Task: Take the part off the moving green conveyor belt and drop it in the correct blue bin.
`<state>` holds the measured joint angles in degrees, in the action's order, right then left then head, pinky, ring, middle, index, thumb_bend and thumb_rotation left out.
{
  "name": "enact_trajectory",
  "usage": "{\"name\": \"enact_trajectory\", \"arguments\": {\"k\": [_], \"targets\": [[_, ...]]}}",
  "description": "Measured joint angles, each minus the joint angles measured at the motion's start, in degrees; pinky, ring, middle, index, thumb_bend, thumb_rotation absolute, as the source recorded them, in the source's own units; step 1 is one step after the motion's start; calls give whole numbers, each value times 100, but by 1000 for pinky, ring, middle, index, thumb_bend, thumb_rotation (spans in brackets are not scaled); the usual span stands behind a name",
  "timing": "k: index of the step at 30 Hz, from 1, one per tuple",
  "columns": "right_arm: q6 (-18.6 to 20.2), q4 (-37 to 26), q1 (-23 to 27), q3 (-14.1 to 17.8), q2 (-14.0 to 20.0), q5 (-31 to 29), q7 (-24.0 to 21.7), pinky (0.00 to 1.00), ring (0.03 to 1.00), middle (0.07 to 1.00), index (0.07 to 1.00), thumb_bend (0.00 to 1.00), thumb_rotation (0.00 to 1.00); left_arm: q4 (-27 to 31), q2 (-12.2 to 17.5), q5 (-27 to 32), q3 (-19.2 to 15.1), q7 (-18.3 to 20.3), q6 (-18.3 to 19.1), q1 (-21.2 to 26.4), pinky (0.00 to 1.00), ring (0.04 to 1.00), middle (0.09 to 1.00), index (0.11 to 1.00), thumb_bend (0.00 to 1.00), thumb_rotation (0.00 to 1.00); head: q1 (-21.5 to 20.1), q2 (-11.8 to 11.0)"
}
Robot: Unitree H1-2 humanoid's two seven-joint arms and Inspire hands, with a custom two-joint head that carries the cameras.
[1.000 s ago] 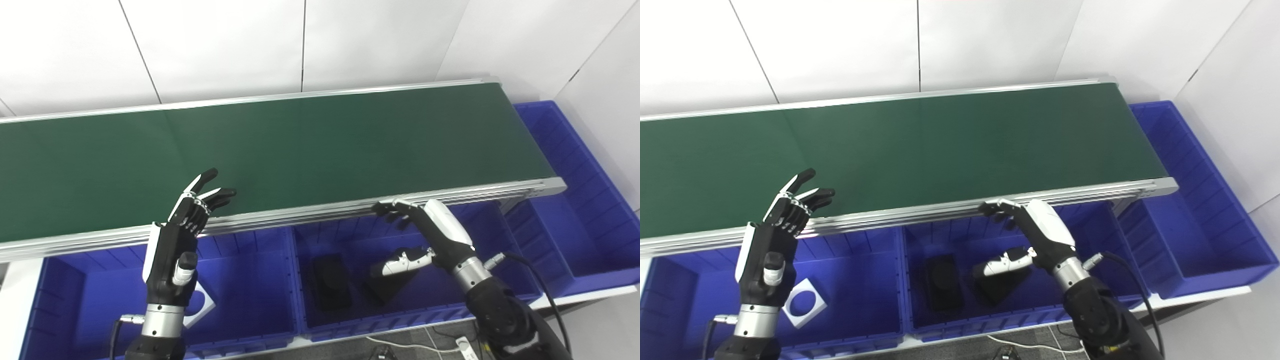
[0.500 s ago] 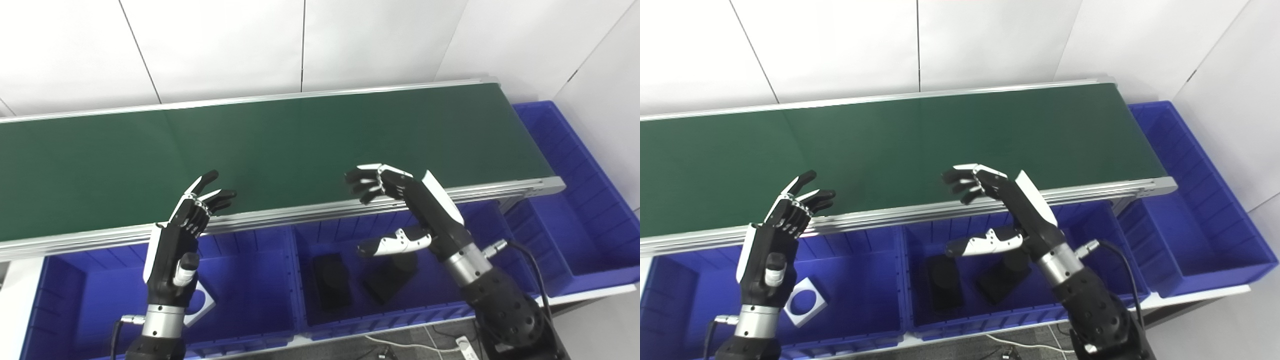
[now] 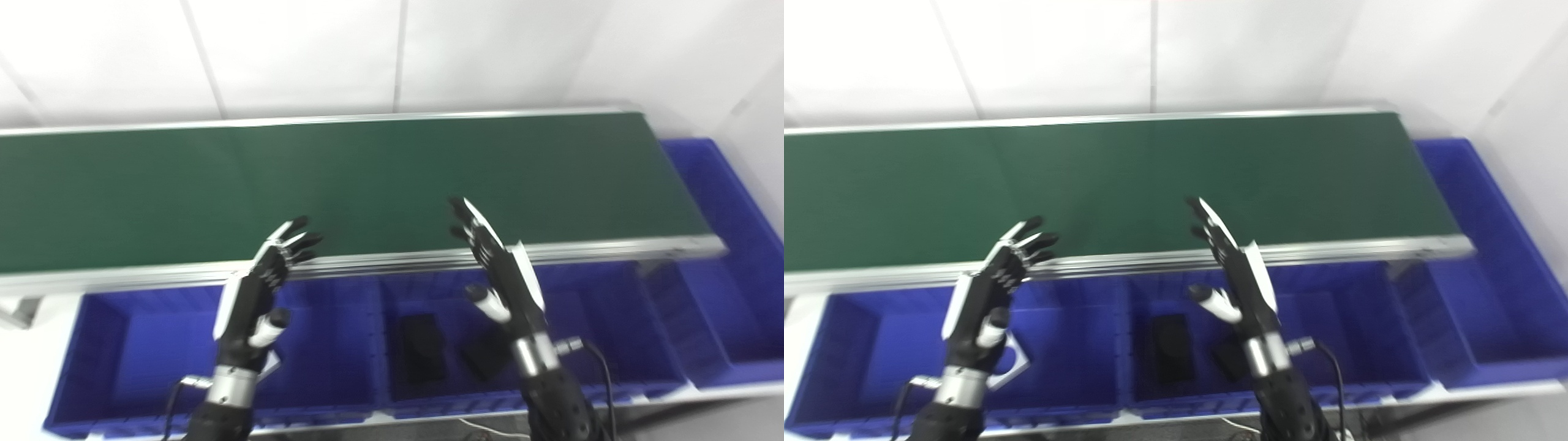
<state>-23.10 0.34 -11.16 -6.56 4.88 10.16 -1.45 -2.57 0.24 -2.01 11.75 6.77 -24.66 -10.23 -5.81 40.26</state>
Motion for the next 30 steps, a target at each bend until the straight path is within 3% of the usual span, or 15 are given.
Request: {"name": "enact_trajectory", "arguments": {"k": [7,23,26,30], "targets": [[-71,544,-98,-142,-22,-177,62,914,950,955,925,999,1000,-297,91,-99,180,-158,-7,4,835,886,873,860,959,933,80,-185],[-74,737,-129,-494,18,-125,365,921,931,934,903,925,988,-482,313,-191,500,-493,-7,-7,875,884,858,865,1000,934,9,-387],[-74,754,-118,-549,30,-152,399,914,924,933,902,940,978,-518,315,-196,552,-574,-8,-7,894,897,856,852,1000,945,27,-623],[-74,800,-116,-657,70,-137,511,899,918,930,902,940,978,-679,355,-224,643,-662,-8,-7,858,875,853,841,1000,947,44,-756]]}}
